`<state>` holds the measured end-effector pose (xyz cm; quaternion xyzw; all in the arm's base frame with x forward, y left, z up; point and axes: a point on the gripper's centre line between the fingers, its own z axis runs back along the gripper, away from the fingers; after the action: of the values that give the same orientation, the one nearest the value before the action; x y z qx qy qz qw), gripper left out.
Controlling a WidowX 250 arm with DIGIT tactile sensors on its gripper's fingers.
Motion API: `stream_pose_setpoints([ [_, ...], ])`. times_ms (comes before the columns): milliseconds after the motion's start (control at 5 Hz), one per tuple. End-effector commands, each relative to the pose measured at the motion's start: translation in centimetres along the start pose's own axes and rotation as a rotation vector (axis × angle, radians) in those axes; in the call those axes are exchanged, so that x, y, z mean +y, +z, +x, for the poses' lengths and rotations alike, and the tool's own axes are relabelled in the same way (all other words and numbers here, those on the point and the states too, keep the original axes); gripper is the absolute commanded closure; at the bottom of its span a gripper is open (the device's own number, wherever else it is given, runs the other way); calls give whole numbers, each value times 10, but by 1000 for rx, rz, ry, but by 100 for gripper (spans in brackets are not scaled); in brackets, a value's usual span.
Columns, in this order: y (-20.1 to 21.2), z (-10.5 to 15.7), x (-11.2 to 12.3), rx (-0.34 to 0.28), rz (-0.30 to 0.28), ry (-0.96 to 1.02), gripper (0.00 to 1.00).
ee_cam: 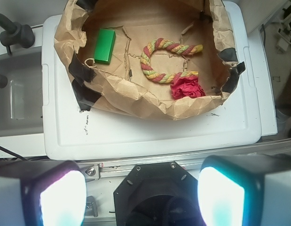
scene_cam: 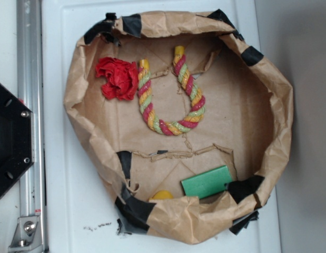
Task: Grab the green block.
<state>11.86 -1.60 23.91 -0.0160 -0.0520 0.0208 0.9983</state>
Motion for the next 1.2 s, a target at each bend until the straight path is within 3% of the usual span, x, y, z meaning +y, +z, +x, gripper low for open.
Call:
stream_pose_setpoints([
  [0, -42, 77, 7, -21, 12, 193, 0],
  [200, -69, 100, 7, -33, 16, 242, 0],
  [400, -105, 121, 8, -83, -51, 236, 0],
  [600, -125, 138, -7, -127, -163, 178, 0],
  [800, -139, 147, -20, -138, -143, 174, 0],
  [1000, -152, 157, -31, -145, -175, 159, 0],
])
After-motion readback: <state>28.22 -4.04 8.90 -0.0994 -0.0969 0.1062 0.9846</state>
